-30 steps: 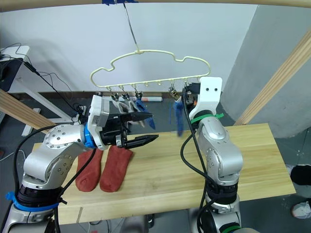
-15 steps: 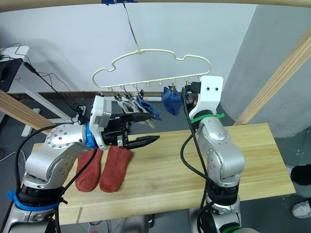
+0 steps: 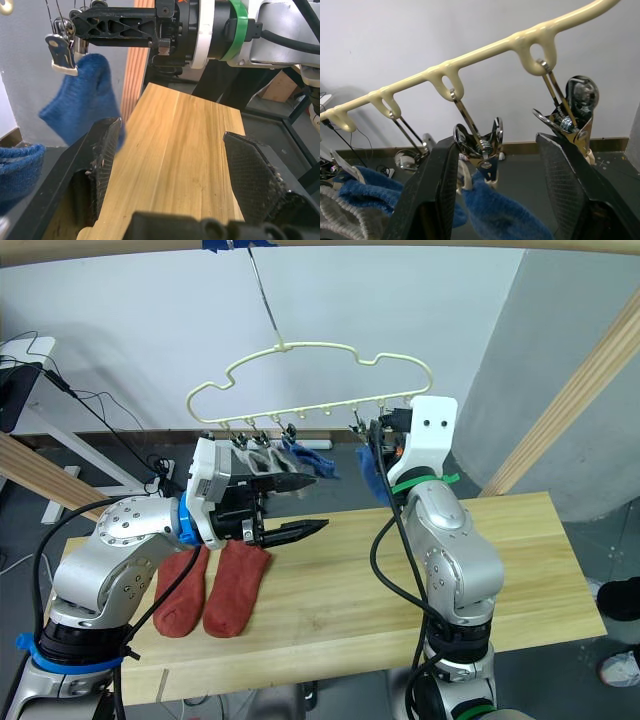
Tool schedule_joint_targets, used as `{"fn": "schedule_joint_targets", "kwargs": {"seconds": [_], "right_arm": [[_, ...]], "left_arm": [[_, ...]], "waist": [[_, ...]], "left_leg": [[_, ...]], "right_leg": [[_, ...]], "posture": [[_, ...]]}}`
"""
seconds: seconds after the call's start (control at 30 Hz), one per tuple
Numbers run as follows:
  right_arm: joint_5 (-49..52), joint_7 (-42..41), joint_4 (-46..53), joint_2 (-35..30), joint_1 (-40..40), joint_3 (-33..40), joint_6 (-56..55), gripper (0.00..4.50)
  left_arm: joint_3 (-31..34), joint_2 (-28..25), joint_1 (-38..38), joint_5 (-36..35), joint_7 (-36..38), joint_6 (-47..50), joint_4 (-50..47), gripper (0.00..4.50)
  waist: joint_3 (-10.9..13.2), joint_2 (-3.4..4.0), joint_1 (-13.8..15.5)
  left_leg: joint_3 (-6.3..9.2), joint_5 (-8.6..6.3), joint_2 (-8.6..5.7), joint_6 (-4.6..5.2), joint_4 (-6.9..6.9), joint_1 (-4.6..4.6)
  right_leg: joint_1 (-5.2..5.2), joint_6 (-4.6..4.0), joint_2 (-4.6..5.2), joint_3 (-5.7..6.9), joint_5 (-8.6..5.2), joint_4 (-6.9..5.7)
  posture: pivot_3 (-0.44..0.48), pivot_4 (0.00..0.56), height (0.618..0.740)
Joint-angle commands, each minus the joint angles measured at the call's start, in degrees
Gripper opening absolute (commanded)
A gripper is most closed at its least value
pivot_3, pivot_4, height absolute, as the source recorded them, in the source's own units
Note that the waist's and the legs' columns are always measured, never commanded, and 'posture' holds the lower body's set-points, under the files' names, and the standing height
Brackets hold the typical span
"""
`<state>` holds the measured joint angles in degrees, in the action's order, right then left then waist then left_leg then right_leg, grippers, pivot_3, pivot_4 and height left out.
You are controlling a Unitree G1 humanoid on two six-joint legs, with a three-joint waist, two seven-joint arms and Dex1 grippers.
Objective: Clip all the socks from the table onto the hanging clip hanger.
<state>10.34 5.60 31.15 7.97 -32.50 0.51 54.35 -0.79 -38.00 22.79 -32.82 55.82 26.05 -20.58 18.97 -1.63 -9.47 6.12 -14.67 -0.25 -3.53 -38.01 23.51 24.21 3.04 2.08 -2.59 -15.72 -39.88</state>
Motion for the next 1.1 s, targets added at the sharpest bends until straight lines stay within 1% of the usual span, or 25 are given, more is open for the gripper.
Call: {"fn": "schedule_joint_targets", "kwargs": {"seconds": [0.03,0.57,0.67,0.8,0.87,1.1], "right_arm": [[1.11,0.27,2.54,1.58,-0.91,-0.63,-1.18,2.51],[1.26,-0.40,1.45,1.69,-1.20,-1.61,-2.89,2.51],[1.18,-0.62,1.29,1.48,-1.14,-1.83,-3.32,1.91],[1.05,-0.87,1.35,1.15,-1.03,-2.12,-3.58,0.51],[0.99,-0.89,1.42,1.03,-0.97,-2.19,-3.66,0.12],[0.75,-0.98,1.55,0.58,-0.70,-2.48,-3.91,0.08]], "left_arm": [[0.08,0.32,0.25,-0.18,0.49,-0.74,-1.10,3.63],[0.01,0.48,0.10,-0.05,0.43,-0.81,-1.13,3.63],[-0.02,0.50,0.11,-0.07,0.42,-0.76,-1.14,3.63],[-0.02,0.47,-0.09,-0.09,0.41,-0.70,-1.22,3.63],[0.00,0.47,-0.31,-0.16,0.35,-0.62,-1.35,3.63],[0.74,0.73,-3.03,-0.38,-1.03,-0.36,-2.52,3.63]], "waist": [[0.00,0.00,0.00],[0.00,0.00,-0.01],[0.00,0.00,-0.01],[0.00,0.00,-0.01],[0.00,0.00,-0.01],[0.00,0.00,-0.03]], "left_leg": [[0.00,0.00,0.00,0.00,0.00,0.00],[0.00,0.00,0.00,0.00,0.00,0.00],[0.00,0.00,0.00,0.00,0.00,0.00],[0.00,0.00,0.00,0.00,0.00,0.00],[0.00,0.00,0.00,0.00,0.00,0.00],[0.00,0.00,0.02,0.00,0.00,0.00]], "right_leg": [[0.00,0.00,0.00,0.00,0.00,0.00],[0.00,0.00,0.00,0.00,0.00,0.00],[0.00,0.00,0.00,0.00,0.00,0.00],[0.00,0.00,0.00,0.00,0.00,0.00],[0.00,0.00,0.00,0.00,0.00,0.00],[0.00,0.00,0.00,0.00,0.00,0.00]], "posture": [[-0.250,0.260,0.740],[-0.252,0.259,0.740],[-0.252,0.258,0.740],[-0.253,0.259,0.740],[-0.254,0.259,0.740],[-0.253,0.260,0.740]]}}
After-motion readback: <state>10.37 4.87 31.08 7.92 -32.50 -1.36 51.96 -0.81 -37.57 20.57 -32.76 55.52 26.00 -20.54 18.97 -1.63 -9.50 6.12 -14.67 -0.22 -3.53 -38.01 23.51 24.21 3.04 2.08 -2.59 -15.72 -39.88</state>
